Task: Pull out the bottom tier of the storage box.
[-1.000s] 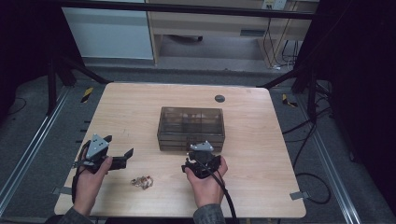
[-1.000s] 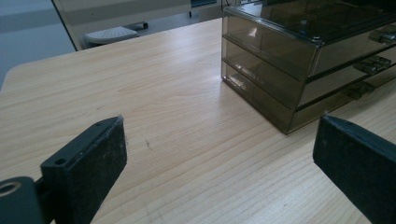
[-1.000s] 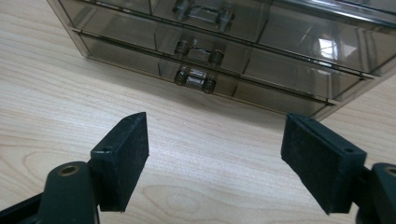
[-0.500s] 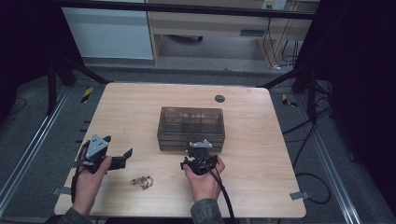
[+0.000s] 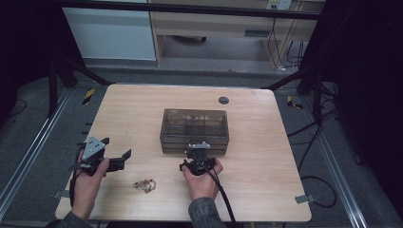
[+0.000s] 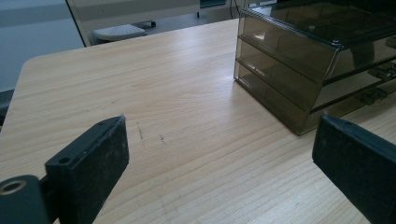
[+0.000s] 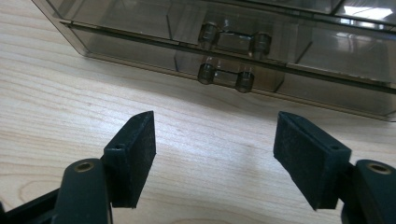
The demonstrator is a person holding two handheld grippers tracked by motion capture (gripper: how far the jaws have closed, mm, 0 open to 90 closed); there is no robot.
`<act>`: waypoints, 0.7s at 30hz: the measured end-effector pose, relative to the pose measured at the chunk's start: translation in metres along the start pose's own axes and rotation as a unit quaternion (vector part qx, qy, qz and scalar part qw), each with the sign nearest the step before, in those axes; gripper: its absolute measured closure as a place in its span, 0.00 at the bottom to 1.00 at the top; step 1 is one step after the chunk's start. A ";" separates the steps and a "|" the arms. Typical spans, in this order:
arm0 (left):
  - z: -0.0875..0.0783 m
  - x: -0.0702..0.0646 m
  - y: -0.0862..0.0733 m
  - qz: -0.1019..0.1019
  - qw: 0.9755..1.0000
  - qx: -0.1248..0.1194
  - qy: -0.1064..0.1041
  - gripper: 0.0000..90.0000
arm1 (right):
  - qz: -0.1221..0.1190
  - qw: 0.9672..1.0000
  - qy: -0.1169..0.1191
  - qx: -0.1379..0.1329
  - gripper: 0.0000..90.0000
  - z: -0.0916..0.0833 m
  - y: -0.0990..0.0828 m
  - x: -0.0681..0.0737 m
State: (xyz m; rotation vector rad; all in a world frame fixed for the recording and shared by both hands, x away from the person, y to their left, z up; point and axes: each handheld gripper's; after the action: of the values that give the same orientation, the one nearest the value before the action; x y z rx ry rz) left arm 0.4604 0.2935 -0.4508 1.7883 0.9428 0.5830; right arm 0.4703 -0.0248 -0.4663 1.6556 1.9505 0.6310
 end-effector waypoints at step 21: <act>-0.002 0.003 0.000 -0.007 1.000 -0.005 -0.005 0.04 | 0.070 0.997 -0.005 0.012 0.36 0.022 0.007 0.000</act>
State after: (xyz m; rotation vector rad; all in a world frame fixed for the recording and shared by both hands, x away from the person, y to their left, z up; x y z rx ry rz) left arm 0.4609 0.2969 -0.4498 1.7730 0.9437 0.5690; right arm 0.4898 -0.0230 -0.4785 1.8196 1.8536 0.6517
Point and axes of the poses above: each handheld gripper's, and its own axes: z roughly forward along the jaws, y roughly out of its top, x roughly to its left, and after that the axes turned 8 degrees about -y, right-handed
